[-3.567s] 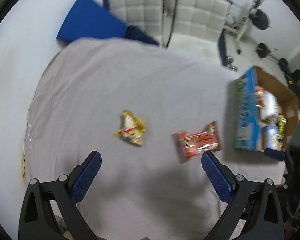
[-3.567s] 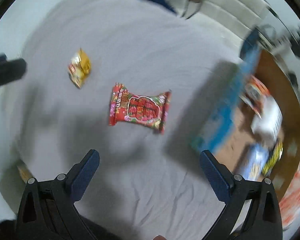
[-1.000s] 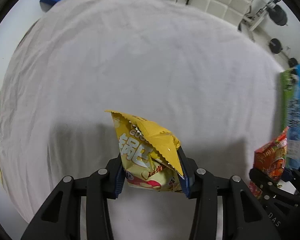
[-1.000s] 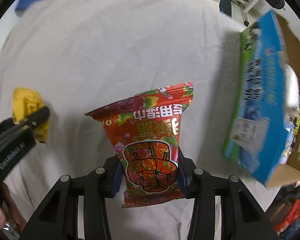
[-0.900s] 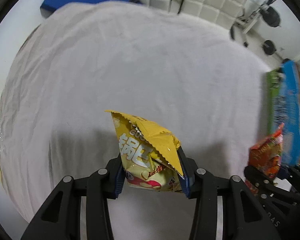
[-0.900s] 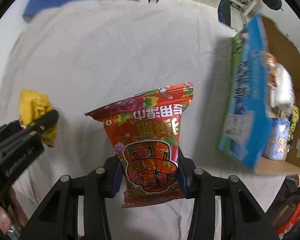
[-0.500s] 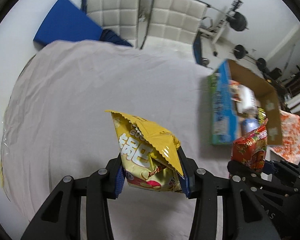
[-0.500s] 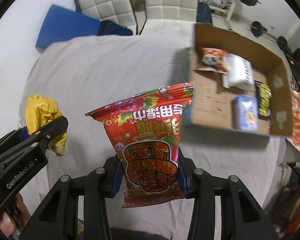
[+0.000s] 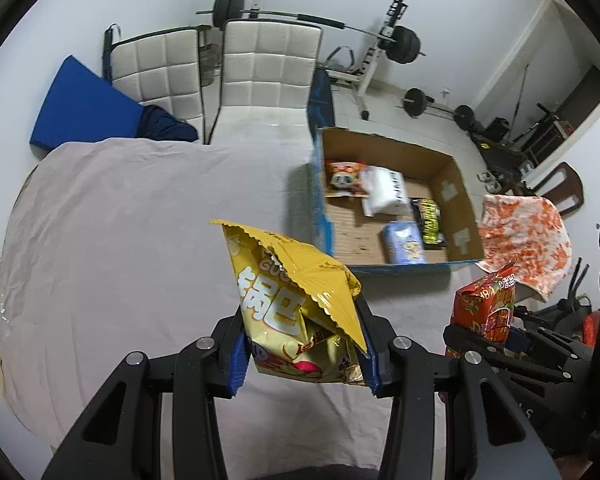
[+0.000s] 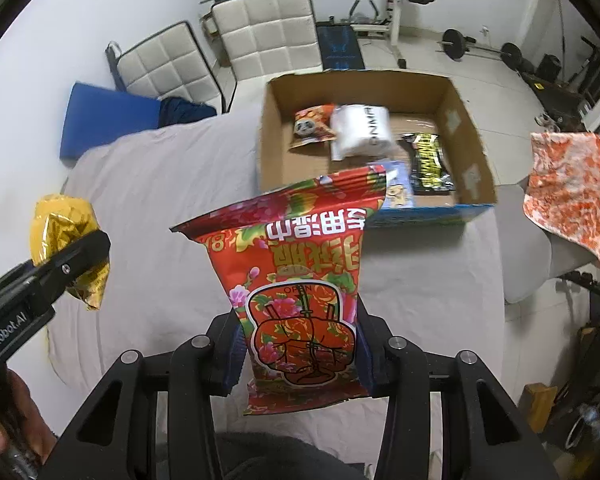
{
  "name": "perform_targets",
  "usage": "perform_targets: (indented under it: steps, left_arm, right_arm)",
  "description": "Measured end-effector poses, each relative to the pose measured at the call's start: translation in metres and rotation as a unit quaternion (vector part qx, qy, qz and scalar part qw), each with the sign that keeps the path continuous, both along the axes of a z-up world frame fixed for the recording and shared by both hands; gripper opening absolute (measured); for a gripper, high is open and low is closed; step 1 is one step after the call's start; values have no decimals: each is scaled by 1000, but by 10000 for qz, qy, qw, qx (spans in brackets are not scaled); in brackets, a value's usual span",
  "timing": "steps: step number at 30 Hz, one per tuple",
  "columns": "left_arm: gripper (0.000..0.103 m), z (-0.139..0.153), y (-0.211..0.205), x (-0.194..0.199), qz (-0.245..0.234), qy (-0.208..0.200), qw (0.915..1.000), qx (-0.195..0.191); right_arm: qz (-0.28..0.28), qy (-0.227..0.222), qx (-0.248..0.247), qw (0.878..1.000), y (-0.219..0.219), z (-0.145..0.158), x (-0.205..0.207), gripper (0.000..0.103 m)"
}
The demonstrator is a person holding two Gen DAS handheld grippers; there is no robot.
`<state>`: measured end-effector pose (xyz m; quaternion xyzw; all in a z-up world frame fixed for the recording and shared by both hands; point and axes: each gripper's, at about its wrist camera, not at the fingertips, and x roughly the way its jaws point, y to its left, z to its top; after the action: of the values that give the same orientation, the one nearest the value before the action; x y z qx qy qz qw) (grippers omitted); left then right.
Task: Organize soft objects
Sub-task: 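Carry both held packets over the cardboard box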
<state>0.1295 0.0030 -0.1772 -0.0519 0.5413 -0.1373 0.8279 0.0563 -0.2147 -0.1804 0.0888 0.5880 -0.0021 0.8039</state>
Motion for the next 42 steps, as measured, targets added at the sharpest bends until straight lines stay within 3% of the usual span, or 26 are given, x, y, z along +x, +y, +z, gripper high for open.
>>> perform_targets:
  steps: [14,25,33,38,42]
  left_arm:
    - [42,10,-68,3,-320,-56,9995,36]
    - [42,-2,-119,63,-443,-77,9989,90]
    - [42,-37,-145,121,-421,145,9985,316]
    - [42,-81,-156,151,-405,583,9962,496]
    - [42,-117,-159,166,-369,971,9929,574]
  right_arm:
    - [-300,-27,169,9994,-77,-3,-3,47]
    - [-605,-55,-202,9980,-148,-15,57,47]
    - [-611,109,-431,9971,-175,-58,122,47]
    - [-621,426,-450,9961,-185,-104,156,47]
    - [-598,681,-127,9958,-184,-132,174,47]
